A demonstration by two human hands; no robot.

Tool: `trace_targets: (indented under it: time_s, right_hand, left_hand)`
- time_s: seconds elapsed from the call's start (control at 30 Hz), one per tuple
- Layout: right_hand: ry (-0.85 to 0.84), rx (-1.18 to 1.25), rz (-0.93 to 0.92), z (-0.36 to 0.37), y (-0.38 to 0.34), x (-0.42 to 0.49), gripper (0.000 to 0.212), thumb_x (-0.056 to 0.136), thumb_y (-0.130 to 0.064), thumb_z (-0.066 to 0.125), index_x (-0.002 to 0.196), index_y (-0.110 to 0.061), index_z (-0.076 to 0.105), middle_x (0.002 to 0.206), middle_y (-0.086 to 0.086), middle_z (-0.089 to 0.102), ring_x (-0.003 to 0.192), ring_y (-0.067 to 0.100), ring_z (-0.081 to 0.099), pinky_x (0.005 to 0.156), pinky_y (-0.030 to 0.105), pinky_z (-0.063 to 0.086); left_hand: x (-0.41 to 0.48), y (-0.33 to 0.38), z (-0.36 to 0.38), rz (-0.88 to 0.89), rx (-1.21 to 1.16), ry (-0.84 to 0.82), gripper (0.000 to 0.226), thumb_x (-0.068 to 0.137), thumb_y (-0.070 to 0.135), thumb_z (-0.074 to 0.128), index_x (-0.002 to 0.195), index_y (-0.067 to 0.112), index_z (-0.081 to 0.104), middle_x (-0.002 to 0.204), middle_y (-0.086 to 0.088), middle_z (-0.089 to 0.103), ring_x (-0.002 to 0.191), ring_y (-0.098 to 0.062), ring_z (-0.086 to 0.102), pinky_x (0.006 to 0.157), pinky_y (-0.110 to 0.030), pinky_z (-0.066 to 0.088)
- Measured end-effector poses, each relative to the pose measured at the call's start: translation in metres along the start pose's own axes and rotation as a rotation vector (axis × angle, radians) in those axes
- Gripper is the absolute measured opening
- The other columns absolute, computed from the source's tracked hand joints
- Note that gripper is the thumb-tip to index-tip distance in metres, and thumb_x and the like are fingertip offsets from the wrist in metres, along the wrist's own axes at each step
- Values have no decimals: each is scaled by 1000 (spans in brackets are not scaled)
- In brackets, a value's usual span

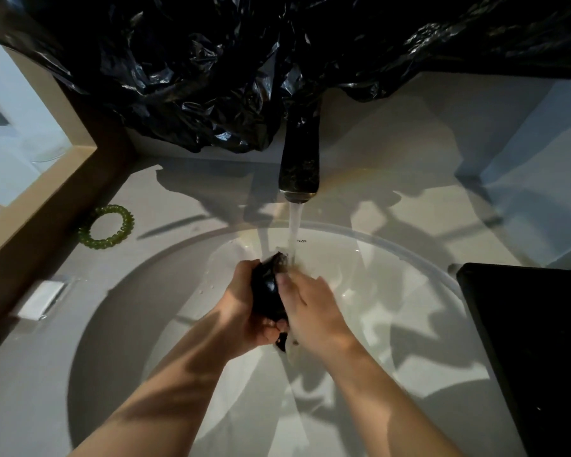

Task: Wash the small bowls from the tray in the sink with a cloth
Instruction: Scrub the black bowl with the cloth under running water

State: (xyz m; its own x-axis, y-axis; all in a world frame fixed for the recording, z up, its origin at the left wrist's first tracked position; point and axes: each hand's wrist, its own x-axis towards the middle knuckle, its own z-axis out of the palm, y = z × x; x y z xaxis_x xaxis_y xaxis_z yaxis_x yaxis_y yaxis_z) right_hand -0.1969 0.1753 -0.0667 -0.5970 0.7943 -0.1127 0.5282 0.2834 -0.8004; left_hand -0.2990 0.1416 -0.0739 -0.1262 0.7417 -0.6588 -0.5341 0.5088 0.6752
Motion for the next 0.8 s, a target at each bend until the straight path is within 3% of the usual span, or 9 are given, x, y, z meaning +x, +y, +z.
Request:
trace_targets:
  time_s: [0.07, 0.17, 0.27, 0.33, 0.43, 0.53, 0.6, 0.7, 0.8]
  right_hand:
    - [-41, 261, 63, -1, -2, -2, 29, 101, -28, 36, 108, -18, 63, 112, 1, 64, 105, 14, 58, 100, 29, 40]
    - [-117, 558, 121, -6, 4, 1, 35, 97, -16, 47, 65, -28, 57, 54, -16, 57, 52, -2, 52, 57, 14, 41]
    - [-13, 479, 236, -5, 8, 6, 42, 86, -15, 48, 44, -20, 50, 34, -10, 43, 39, 8, 42, 48, 23, 35]
    - [239, 568, 337, -10, 13, 10, 37, 85, -15, 44, 48, -17, 52, 37, -6, 51, 40, 12, 48, 47, 21, 38]
    - [521, 977, 415, -26, 26, 17, 32, 96, -18, 40, 71, -9, 58, 59, 5, 58, 57, 22, 54, 48, 18, 42]
    - [308, 1087, 408, -25, 25, 16, 43, 98, -37, 39, 80, -9, 66, 81, 11, 67, 79, 27, 63, 75, 31, 49]
    - [142, 1018, 354, -22, 15, 13, 41, 96, -39, 43, 81, -13, 71, 85, 10, 72, 84, 23, 67, 77, 28, 53]
    - [133, 828, 151, -18, 16, 11, 9, 86, -19, 64, 81, -21, 70, 98, -8, 66, 98, 10, 63, 86, 20, 49]
    - [167, 623, 117, -5, 21, 8, 34, 80, -1, 67, 78, -31, 52, 100, 2, 57, 90, 19, 59, 80, 35, 50]
  left_hand:
    - [2, -1, 0, 17, -32, 19, 49, 86, 41, 28, 77, 8, 63, 57, -8, 50, 39, -18, 39, 37, -18, 29]
    - [4, 0, 0, 24, -42, 91, 39, 82, 38, 32, 86, 9, 58, 64, -9, 52, 43, -20, 44, 37, -20, 33]
    - [1, 2, 7, 10, -9, 104, 31, 79, 32, 38, 82, 10, 59, 62, -8, 52, 39, -20, 46, 36, -15, 33]
    - [0, 4, 5, 10, 1, 107, 29, 73, 32, 40, 80, 12, 60, 62, -8, 55, 40, -21, 47, 37, -15, 31]
    - [2, 6, -7, 52, -41, 89, 40, 87, 37, 31, 90, 9, 60, 68, -14, 62, 48, -25, 51, 42, -19, 33]
    - [1, 4, -5, 2, -104, 80, 38, 89, 34, 33, 96, 9, 60, 80, -16, 63, 63, -30, 59, 47, -27, 49]
    - [1, 2, 1, -10, -53, 52, 41, 87, 35, 32, 92, 7, 62, 73, -14, 63, 59, -27, 60, 47, -26, 49]
    - [-3, 4, 6, 8, 70, 58, 44, 86, 34, 29, 80, 5, 61, 60, -13, 58, 48, -26, 54, 40, -19, 40]
    - [-7, 6, 10, 103, 149, 115, 49, 90, 36, 24, 78, 11, 65, 55, -11, 60, 44, -26, 53, 39, -18, 31]
